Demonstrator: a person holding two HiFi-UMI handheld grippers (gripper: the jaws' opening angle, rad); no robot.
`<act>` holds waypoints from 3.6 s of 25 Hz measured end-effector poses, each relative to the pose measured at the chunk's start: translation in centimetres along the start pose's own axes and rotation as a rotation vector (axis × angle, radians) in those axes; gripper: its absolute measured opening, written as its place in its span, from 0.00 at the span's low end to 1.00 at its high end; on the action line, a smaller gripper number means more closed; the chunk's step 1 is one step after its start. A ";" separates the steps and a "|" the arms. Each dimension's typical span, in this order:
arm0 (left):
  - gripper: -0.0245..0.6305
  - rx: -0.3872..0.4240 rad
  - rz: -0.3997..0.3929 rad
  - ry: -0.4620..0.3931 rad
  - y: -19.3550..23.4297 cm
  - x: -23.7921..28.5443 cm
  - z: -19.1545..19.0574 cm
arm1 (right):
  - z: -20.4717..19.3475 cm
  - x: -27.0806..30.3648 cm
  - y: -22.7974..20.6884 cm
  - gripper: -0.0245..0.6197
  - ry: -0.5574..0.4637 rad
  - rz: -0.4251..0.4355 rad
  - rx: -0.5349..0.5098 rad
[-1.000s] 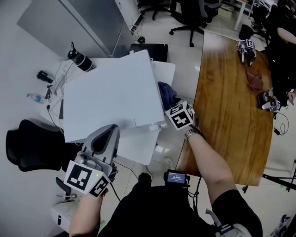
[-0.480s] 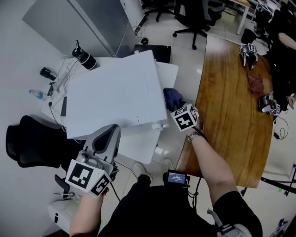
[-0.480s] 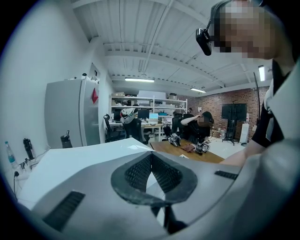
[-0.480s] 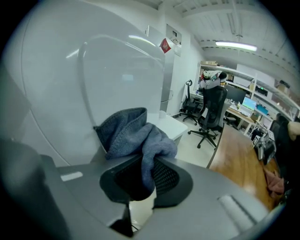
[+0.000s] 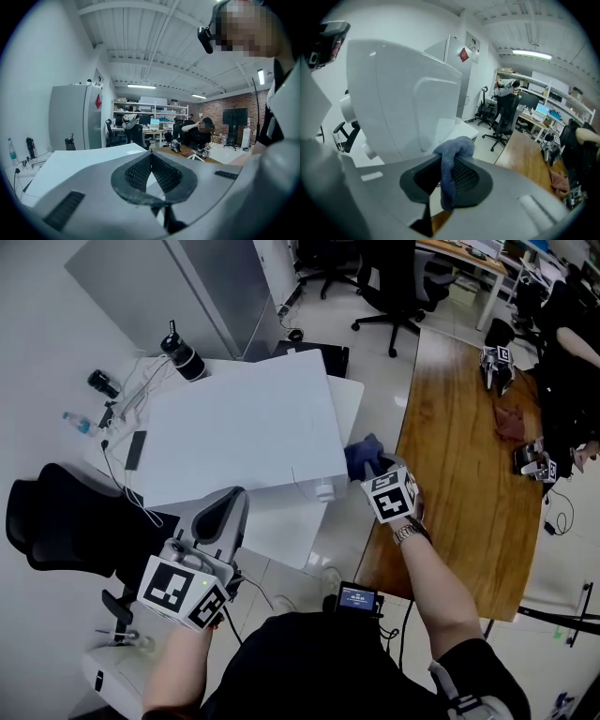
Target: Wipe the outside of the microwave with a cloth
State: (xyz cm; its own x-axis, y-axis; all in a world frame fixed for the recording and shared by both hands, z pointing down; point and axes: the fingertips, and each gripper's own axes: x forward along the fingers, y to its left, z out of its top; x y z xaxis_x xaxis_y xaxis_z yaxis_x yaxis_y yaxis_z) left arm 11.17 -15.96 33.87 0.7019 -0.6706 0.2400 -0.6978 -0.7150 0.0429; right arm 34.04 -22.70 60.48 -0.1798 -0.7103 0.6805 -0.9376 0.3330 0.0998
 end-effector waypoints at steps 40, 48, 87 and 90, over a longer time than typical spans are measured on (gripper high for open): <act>0.04 -0.135 0.146 -0.144 14.3 -28.5 -6.8 | 13.5 -11.7 41.4 0.12 -0.228 0.214 -0.350; 0.04 -0.146 0.208 -0.138 17.1 -32.8 -8.3 | 16.4 -7.5 46.9 0.12 -0.243 0.233 -0.421; 0.04 -0.139 0.102 -0.089 13.1 -25.4 -7.4 | 13.1 -3.8 31.3 0.12 -0.119 -0.004 -0.270; 0.04 -0.135 0.086 -0.083 11.8 -24.0 -7.1 | 12.2 -4.4 28.8 0.12 -0.112 -0.025 -0.252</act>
State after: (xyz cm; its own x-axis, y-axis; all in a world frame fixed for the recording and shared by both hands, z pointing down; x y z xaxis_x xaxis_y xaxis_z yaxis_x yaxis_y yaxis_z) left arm -14.94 -6.86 35.45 0.6439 -0.7465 0.1675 -0.7650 -0.6247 0.1567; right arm 4.19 -17.56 51.48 -0.2023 -0.7798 0.5924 -0.8411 0.4482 0.3028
